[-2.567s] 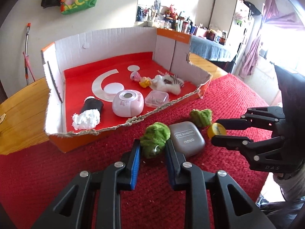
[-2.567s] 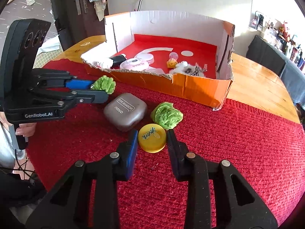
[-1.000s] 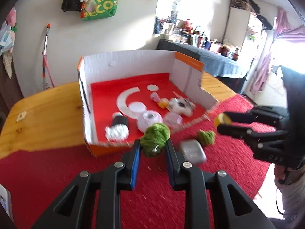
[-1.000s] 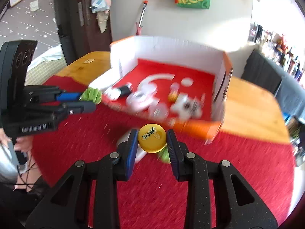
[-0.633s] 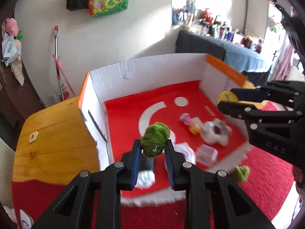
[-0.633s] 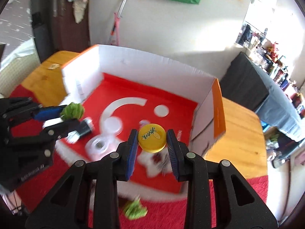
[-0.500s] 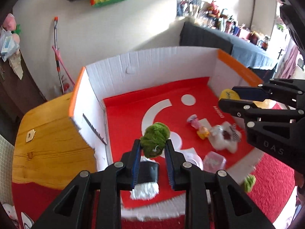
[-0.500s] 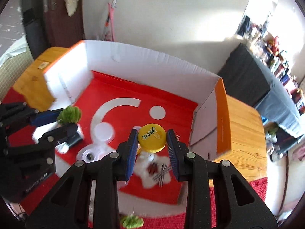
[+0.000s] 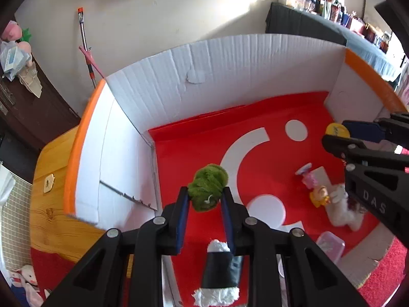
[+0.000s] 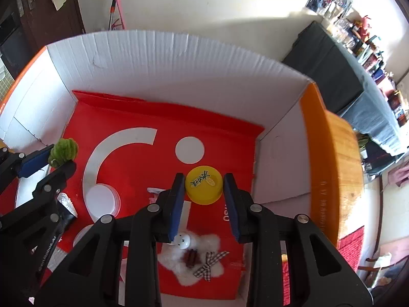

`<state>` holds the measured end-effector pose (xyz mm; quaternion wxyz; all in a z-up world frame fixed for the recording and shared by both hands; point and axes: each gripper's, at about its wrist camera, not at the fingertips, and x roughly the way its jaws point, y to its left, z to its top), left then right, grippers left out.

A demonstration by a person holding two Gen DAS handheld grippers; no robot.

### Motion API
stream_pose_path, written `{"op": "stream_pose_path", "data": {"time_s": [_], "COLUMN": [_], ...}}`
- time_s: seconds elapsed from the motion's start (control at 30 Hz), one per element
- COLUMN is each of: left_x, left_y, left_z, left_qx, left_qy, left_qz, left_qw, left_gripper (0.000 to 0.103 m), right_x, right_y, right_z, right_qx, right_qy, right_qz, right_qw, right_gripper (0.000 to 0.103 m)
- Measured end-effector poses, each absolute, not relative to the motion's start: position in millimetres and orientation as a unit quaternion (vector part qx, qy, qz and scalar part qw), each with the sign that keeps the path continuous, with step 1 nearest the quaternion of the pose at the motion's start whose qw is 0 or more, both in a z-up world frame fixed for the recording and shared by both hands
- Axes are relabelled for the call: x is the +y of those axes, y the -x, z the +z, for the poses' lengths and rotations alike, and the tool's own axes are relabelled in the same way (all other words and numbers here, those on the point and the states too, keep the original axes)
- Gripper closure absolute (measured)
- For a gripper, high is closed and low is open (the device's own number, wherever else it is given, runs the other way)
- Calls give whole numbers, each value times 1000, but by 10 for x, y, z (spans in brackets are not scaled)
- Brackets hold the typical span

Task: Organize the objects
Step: 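Carry the green ball and yellow lid up and over into the orange box, then lower the green ball and yellow lid toward the box floor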

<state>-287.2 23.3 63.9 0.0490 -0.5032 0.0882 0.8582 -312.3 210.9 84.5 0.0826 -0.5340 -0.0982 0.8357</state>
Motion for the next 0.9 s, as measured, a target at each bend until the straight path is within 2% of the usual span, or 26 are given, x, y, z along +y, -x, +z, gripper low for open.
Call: {"op": "stream_pose_path", "data": {"time_s": [0.9], "left_x": [283], "left_y": [2815], "left_z": [554], "left_qx": [99], "left_qy": [548], "left_qz": [829], "left_qw": [43], "left_gripper": [76], "right_x": [2354], "right_y": [3161], "right_z": [609], "right_qx": [-91], "right_qy": [584], "right_qz": [802], "right_qw": [89], "right_gripper": [74]}}
